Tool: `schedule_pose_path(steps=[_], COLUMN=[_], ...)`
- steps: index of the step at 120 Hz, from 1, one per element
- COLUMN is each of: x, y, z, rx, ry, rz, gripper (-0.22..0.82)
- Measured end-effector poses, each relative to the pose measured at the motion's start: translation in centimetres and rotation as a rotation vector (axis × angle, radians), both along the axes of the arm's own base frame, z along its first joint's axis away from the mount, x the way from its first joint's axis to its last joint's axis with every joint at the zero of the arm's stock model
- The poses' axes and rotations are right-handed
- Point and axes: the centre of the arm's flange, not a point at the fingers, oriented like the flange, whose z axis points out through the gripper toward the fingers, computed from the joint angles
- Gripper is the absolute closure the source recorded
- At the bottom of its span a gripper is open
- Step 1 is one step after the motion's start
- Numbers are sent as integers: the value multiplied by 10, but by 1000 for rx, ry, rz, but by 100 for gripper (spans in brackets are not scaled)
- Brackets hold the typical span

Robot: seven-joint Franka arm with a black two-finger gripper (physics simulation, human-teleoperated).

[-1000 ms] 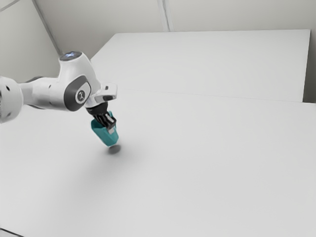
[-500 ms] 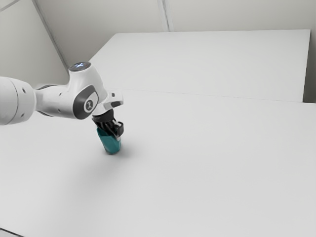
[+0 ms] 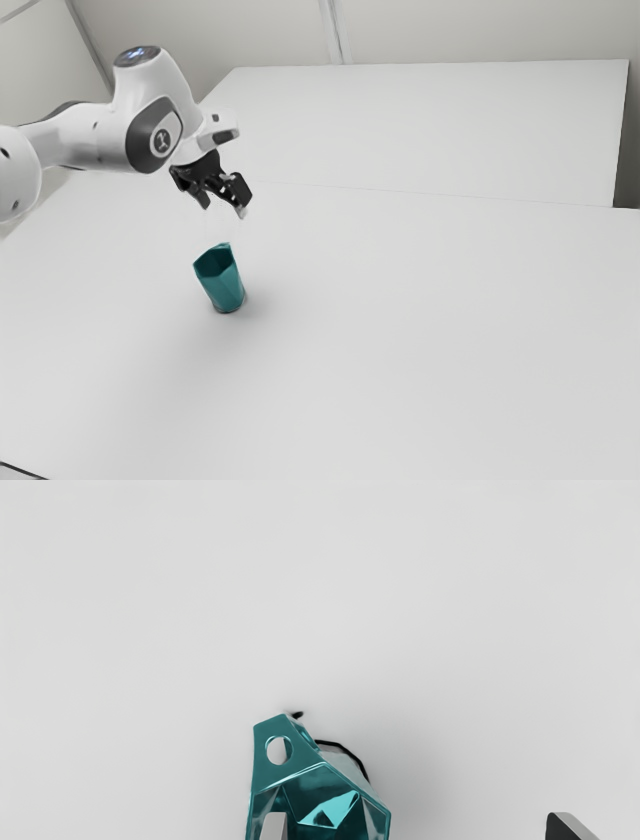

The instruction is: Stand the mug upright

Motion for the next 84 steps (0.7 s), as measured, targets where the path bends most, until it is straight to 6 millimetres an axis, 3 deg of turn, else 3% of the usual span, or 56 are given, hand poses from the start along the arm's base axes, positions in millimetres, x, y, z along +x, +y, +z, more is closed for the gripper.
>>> schedule_pose_path(steps=[22,36,53,84], x=[37,42,34,25], y=[-1,-3,-5,-9], z=[65,104,126,133], rx=[-18,-22,-25,-27], ry=[4,11,52,109], rz=[13,11,10,1], gripper=[2,1,1,0])
